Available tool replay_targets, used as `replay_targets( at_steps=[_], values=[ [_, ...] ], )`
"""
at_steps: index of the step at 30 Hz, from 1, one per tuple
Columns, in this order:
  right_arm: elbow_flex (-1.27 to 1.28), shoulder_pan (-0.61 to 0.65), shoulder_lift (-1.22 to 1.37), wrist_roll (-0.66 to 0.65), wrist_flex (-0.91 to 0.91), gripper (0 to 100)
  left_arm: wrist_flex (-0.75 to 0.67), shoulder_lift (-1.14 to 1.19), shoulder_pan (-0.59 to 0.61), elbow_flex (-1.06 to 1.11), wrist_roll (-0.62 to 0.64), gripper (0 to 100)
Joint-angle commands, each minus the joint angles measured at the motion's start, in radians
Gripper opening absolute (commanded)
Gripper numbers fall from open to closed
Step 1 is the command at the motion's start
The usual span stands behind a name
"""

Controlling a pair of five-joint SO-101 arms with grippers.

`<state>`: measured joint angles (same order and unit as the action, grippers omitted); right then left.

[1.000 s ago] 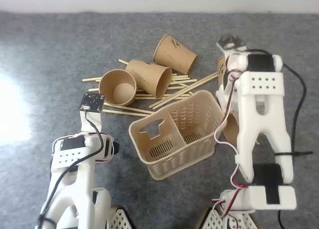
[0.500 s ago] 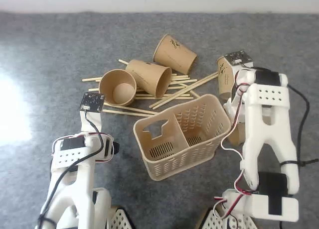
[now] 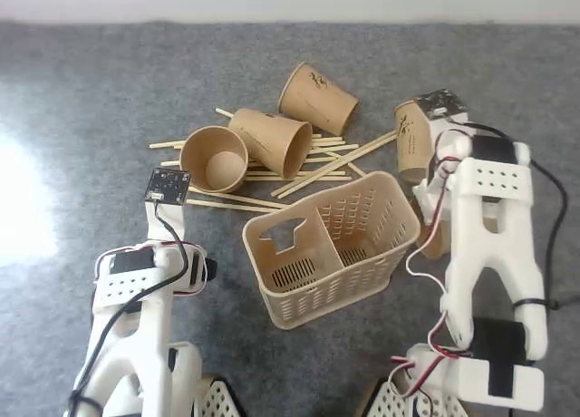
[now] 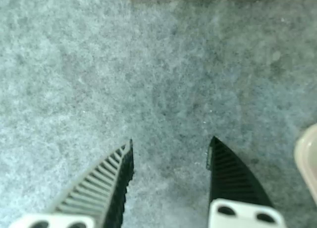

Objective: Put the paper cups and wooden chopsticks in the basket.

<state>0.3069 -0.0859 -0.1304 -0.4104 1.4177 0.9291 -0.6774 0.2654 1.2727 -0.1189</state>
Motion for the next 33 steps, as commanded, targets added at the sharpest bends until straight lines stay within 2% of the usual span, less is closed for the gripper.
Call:
replay_targets(
  at_steps=[1,11,13,15,17,23,27,33],
  values=[
    [0.0,-0.062,-0.024,-0.038,-0.022,15.5,-0.017,-0.023,-0.003,-0.004,-0.003,23],
    [-0.04,-0.16,-0.025,-0.081,-0.035,15.3,-0.017,-0.023,-0.003,-0.004,-0.003,23],
    [-0.054,-0.177,-0.025,-0.104,-0.036,11.0,-0.017,-0.023,-0.003,-0.004,-0.003,23],
    [-0.06,-0.189,-0.025,-0.124,-0.038,0.0,-0.017,-0.023,-0.003,-0.004,-0.003,23],
    [-0.06,-0.202,-0.024,-0.127,-0.047,2.8,-0.017,-0.023,-0.003,-0.004,-0.003,23],
    [-0.063,-0.251,-0.03,-0.13,-0.065,0.6,-0.017,-0.023,-0.003,-0.004,-0.003,23],
    [-0.127,-0.252,-0.033,-0.13,-0.013,0.6,-0.017,-0.023,-0.003,-0.004,-0.003,23],
    [-0.336,-0.246,-0.033,-0.123,0.186,0.6,-0.017,-0.023,-0.003,-0.004,-0.003,23]
  ],
)
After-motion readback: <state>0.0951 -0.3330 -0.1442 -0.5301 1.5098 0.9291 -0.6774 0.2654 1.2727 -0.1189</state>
